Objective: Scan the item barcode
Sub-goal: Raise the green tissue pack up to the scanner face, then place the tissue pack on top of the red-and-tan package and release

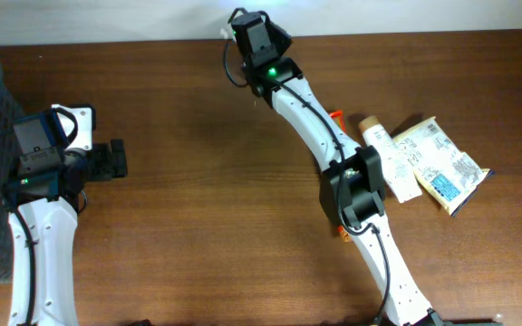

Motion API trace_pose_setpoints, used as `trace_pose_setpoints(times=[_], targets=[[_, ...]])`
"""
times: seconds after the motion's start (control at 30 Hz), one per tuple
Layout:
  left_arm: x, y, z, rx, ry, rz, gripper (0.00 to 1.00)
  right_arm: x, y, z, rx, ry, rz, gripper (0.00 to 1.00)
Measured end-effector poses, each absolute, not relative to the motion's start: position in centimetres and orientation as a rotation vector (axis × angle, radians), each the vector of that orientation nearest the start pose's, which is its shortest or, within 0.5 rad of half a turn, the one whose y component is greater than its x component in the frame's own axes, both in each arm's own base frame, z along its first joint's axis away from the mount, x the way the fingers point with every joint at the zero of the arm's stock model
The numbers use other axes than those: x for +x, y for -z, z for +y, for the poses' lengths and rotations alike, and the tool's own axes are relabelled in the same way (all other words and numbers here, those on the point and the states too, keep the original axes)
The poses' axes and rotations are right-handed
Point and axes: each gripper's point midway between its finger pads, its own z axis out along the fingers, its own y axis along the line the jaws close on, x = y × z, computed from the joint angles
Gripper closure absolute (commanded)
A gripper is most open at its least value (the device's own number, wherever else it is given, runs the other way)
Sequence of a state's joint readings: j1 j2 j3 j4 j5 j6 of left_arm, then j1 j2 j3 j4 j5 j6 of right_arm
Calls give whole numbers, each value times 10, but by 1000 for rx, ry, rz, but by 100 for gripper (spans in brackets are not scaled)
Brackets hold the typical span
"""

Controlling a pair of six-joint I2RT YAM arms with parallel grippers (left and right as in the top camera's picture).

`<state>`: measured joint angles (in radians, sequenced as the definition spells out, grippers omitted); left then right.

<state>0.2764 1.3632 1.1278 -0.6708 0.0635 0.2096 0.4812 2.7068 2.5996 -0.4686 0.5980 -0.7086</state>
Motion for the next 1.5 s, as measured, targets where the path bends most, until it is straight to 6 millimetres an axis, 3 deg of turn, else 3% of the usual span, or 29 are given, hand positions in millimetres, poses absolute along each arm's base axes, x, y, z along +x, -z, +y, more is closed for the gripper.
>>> trace_pose_setpoints(times=[0.1, 0.73, 0.87, 0.97, 1.03, 1.07, 1.1, 1.17, 1.23, 1.27, 1.5], targets=[[358, -180, 90, -56, -129, 2478, 1, 657, -129, 234, -912, 783, 1947, 96], [358, -180, 90, -55, -129, 2478, 1, 656, -126, 233, -941, 789, 1953, 96], [358, -180, 90, -56, -130, 2478, 1, 642, -111, 237, -977, 698, 2035, 96], [358, -180, 90, -56, -130, 2478, 1, 609, -133, 240, -978, 515, 2156, 96], [358, -179, 90, -56, -128, 2481, 1, 573, -169, 236, -900, 369, 2264, 96], [358, -179, 90, -56, -129, 2481, 1, 547, -200, 229, -801, 277, 2330, 96], [358, -180, 90, -56, -128, 2481, 1, 528, -219, 222, -735, 225, 2375, 96], [358, -180, 90, -56, -128, 2481, 1, 476, -229, 199, -637, 156, 2571, 96], [358, -180, 90, -55, -129, 2479, 1, 434, -210, 179, -554, 111, 2805, 96], [358, -180, 90, -55, -129, 2479, 1, 424, -199, 173, -529, 109, 2878, 96], [358, -180, 90, -56, -129, 2479, 1, 382, -95, 155, -380, 88, 3273, 96]])
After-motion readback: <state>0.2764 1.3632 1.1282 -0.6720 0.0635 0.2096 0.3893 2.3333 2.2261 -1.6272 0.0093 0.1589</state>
